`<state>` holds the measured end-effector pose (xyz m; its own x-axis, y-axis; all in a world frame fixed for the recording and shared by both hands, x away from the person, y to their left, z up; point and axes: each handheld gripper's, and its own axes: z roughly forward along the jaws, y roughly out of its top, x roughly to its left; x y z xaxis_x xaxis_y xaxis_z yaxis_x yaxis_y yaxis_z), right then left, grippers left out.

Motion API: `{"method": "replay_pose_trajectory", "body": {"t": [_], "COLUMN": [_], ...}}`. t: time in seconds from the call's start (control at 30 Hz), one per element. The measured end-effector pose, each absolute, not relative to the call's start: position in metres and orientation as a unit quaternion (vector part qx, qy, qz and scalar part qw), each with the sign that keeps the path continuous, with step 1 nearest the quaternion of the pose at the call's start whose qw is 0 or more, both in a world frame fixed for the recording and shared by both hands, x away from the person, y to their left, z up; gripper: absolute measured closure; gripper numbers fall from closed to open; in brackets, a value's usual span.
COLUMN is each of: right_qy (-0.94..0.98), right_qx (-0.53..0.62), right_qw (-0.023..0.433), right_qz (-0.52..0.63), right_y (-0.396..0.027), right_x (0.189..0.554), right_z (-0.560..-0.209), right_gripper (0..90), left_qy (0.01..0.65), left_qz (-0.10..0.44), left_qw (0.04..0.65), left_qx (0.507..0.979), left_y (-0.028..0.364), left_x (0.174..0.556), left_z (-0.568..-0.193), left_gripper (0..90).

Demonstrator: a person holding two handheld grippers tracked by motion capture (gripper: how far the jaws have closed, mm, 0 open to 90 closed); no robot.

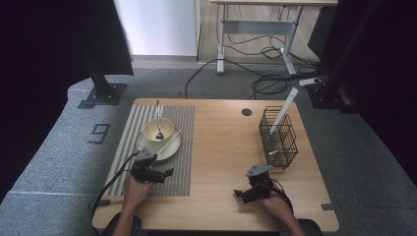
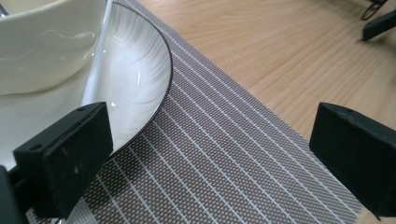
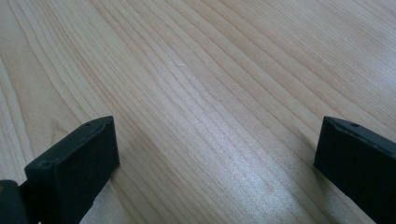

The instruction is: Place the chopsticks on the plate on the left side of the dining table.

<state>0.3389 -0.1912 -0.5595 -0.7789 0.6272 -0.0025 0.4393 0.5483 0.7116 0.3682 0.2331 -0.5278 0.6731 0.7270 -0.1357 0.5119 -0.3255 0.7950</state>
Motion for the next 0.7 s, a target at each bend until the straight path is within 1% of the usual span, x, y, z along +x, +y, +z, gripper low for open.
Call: {"method": "replay_pose_trajectory", "body": {"t": [0.4,0.7], "right_qy": [0.870,0.870], "right_qx": [0.306,0.306], "right_qw": [0.129,0.129], "right_qz": [0.363,0.363], "right_y": [-0.191,-0.191], "right_x": [0.339,0.339], "right_z": [-0.560,-0.560], "right_gripper": [0.0,0.0], "left_qy": [0.416,0.435], "left_qz": [0.137,0.149], "left_qw": [0.408,0.408], "left_qx": [0.801,0.789], "left_y": [0.239,0.249], "left_x": [0.378,0.386], "left_z": [-0.532,-0.535], "left_gripper": [0.0,0.0]}}
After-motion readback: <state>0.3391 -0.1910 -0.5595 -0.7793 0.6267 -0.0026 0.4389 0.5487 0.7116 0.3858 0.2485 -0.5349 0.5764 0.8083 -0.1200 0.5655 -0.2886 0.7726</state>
